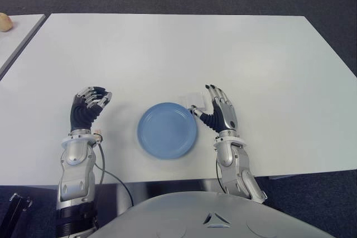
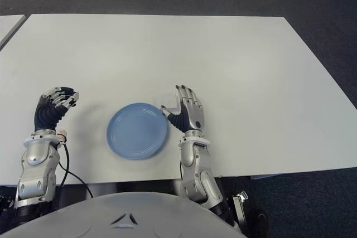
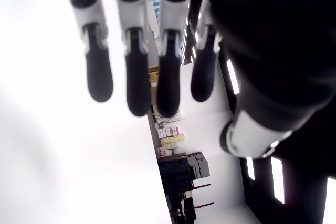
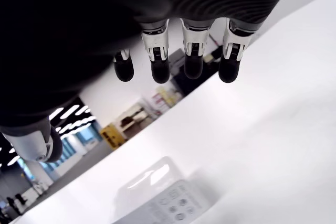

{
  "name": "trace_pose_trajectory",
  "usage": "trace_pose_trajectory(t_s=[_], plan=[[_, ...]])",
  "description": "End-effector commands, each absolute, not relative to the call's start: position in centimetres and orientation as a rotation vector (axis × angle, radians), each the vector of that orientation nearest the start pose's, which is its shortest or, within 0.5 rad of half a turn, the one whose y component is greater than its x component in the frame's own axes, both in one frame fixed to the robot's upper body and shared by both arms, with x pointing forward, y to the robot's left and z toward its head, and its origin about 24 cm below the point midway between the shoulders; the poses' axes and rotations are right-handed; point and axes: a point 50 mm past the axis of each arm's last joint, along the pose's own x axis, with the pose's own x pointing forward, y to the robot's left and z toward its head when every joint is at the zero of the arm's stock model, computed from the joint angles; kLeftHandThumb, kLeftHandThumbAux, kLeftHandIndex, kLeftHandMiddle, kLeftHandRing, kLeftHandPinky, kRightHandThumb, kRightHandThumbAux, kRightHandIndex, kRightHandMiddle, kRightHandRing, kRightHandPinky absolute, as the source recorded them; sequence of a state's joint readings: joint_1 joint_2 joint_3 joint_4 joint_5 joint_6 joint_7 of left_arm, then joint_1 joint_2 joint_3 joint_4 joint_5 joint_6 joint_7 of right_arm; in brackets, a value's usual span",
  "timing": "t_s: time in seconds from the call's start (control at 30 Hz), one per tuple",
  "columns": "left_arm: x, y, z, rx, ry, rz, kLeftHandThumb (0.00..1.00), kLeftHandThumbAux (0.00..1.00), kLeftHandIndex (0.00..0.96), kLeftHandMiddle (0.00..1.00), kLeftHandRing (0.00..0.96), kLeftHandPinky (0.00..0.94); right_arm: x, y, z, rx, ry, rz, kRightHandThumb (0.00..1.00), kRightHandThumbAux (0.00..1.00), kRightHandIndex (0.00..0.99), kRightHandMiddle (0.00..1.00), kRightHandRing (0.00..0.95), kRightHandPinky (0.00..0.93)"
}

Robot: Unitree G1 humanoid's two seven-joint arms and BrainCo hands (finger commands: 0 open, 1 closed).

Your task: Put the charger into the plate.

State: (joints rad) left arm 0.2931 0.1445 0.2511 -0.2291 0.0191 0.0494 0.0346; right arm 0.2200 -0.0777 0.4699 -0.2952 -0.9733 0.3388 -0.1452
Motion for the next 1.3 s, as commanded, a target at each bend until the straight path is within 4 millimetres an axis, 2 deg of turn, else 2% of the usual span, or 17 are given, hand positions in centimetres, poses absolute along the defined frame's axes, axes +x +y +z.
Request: trace_pose_trajectory(t_s=[0.03,0.47,0.8,1.1,1.3], plan=[[18.31,24.65,3.98,0.225,0.109,0.309,0.706,0.72,0.425,0.465,0.475,0.468,19.41,-8.95,4.41,-0.966,-0.046,0.125,0.077,0.522,0.0,0.0,0.0,0.0],[18.37,24.54,3.97,0.218,0.105,0.306,0.705,0.72,0.424,0.452,0.461,0.449,18.86,-8.97,4.08,-1.072,-0.135,0.311,0.025,0.593,0.0,0.0,0.0,0.0],[18.46,24.48,3.99,0.217,0.098,0.307,0.704,0.72,0.424,0.461,0.473,0.468,18.89,-9.09,3.96,-1.169,-0.06,0.488,0.0,0.615,0.0,0.0,0.0,0.0],[18.58,24.5,4.01,0.193,0.083,0.306,0.703,0.72,0.424,0.462,0.466,0.452,19.11,-9.17,3.91,-1.23,-0.015,0.608,0.0,0.648,0.0,0.114,0.0,0.0],[18.63,24.57,3.97,0.186,0.082,0.304,0.704,0.72,0.424,0.463,0.465,0.455,19.34,-9.1,3.9,-1.257,0.0,0.631,0.0,0.658,0.0,0.15,0.0,0.0]])
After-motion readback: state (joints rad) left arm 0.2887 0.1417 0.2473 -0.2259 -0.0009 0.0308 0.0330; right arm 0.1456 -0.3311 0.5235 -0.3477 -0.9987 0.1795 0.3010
